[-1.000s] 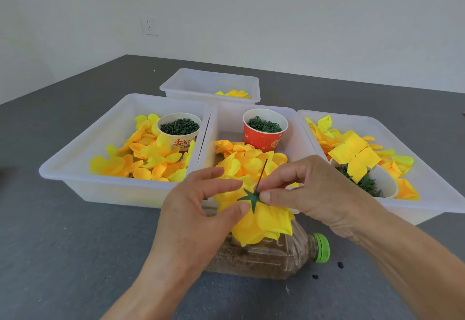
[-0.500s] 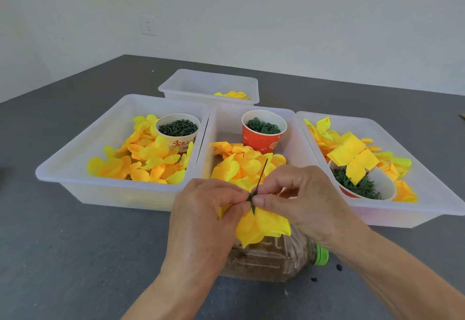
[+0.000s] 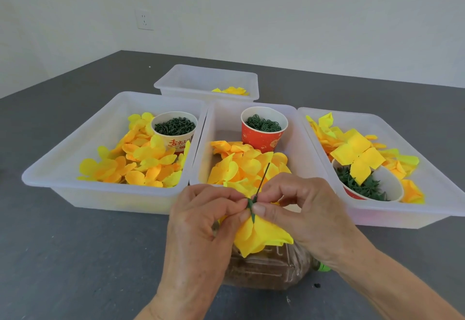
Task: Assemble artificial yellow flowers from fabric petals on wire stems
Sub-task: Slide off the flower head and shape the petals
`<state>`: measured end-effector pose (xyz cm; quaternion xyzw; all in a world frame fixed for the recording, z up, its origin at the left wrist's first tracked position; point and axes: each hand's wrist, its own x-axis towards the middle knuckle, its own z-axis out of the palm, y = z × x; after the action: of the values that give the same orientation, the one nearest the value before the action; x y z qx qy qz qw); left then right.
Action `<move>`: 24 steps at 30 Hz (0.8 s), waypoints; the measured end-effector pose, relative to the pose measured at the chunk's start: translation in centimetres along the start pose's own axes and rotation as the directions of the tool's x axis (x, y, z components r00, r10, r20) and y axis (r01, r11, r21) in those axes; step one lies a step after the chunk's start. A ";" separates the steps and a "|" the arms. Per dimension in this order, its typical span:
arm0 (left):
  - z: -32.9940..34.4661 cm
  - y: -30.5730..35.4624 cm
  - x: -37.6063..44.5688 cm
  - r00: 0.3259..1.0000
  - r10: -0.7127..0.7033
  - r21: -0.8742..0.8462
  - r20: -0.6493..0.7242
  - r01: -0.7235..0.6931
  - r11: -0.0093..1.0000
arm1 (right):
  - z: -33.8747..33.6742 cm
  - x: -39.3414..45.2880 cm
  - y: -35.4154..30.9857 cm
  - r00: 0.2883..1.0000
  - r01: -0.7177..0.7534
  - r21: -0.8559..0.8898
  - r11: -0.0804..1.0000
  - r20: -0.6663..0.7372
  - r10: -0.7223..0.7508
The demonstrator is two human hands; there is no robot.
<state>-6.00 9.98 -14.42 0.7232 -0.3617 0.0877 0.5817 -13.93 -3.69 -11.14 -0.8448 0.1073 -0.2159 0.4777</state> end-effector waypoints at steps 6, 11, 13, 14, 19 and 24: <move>-1.0 1.5 0.0 0.997 -0.071 0.039 0.025 0.070 0.997 | -0.7 -0.2 -0.8 0.995 -0.091 0.129 0.987 0.059 0.084; -1.1 2.3 0.6 0.999 0.015 0.261 0.033 -0.023 0.965 | -1.0 0.5 -1.6 0.985 -0.108 0.123 0.987 0.151 0.089; -0.8 2.3 0.8 0.994 0.095 0.358 0.051 -0.107 0.928 | -1.0 0.8 -1.8 0.986 -0.059 0.051 0.997 0.156 0.051; -0.7 2.2 0.9 0.990 0.127 0.393 0.058 -0.139 0.909 | -1.1 0.9 -1.7 0.988 -0.034 0.012 0.999 0.151 0.032; -0.2 0.8 0.3 0.984 0.175 0.297 0.044 -0.180 0.938 | -0.9 0.5 -0.4 0.990 0.133 -0.096 0.987 0.068 -0.126; 0.3 0.2 -0.3 0.979 0.206 0.232 -0.008 -0.199 0.952 | 0.1 -0.2 1.1 0.967 0.251 -0.027 0.968 -0.039 -0.251</move>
<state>-6.42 9.81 -14.58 0.7434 -0.4120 0.1996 0.4877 -14.02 -4.13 -12.18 -0.8520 0.0119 -0.2912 0.4350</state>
